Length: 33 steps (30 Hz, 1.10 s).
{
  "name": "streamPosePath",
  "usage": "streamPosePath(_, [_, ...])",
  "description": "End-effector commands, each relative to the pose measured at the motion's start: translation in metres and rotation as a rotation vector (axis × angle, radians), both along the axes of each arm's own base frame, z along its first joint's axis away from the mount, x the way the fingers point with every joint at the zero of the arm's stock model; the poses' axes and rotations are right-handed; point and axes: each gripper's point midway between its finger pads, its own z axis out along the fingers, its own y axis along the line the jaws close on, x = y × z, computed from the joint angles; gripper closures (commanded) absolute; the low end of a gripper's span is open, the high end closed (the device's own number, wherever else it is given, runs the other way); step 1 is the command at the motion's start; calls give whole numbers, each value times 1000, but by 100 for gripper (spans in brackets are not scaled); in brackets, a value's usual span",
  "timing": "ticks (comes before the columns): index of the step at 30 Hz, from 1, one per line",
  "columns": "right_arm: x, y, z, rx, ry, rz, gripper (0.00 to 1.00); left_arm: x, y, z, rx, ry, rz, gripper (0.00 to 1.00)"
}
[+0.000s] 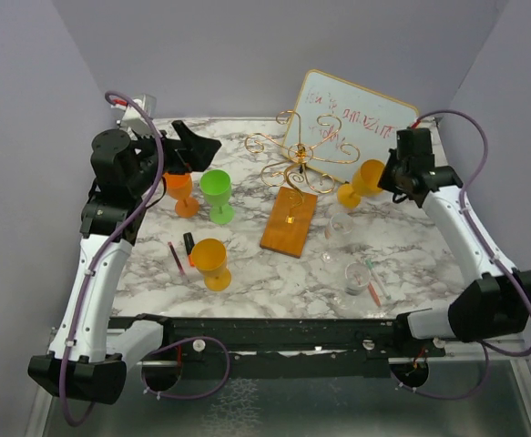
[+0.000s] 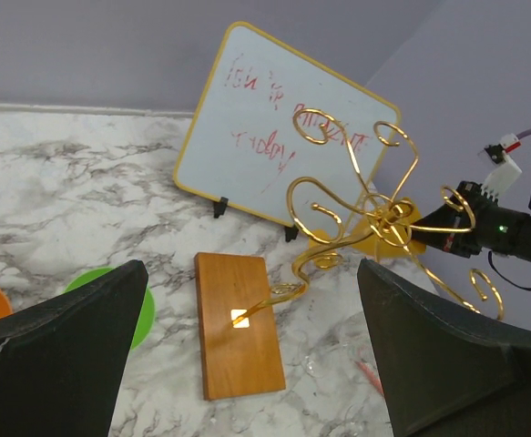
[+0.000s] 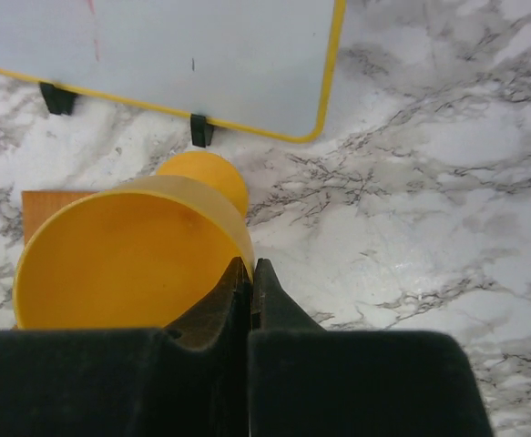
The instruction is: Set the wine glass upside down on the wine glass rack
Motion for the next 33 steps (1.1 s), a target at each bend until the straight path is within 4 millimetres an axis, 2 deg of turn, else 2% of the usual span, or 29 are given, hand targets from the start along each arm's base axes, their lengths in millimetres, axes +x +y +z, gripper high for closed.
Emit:
streamPosePath(1, [-18, -16, 80, -16, -232, -65, 99, -19, -19, 42, -75, -101, -126, 1])
streamPosePath(5, [-40, -31, 121, 23, -450, -159, 100, -27, -35, 50, -109, -84, -237, 1])
streamPosePath(6, [-50, -35, 136, 45, -527, -184, 99, -29, -39, 51, -119, -75, -259, 1])
streamPosePath(14, [-84, -44, 198, 205, -838, -277, 100, -33, -66, 65, -213, -12, -311, 1])
streamPosePath(15, [-88, -45, 206, 222, -875, -286, 100, -33, -71, 67, -224, -3, -319, 4])
streamPosePath(17, [-95, -47, 223, 256, -949, -294, 100, -33, -84, 73, -247, 3, -341, 16])
streamPosePath(20, [-105, -41, 254, 321, -1072, -252, 100, -30, -105, 82, -301, 25, -368, 17])
streamPosePath(25, [-125, -26, 301, 386, -1297, -119, 99, -36, -151, 101, -346, -5, -444, 10])
streamPosePath(28, [-130, -16, 318, 433, -1351, -56, 100, -44, -172, 119, -399, -74, -483, 2])
streamPosePath(33, [-136, 8, 336, 512, -1413, 91, 99, -54, -199, 144, -535, -141, -516, 1])
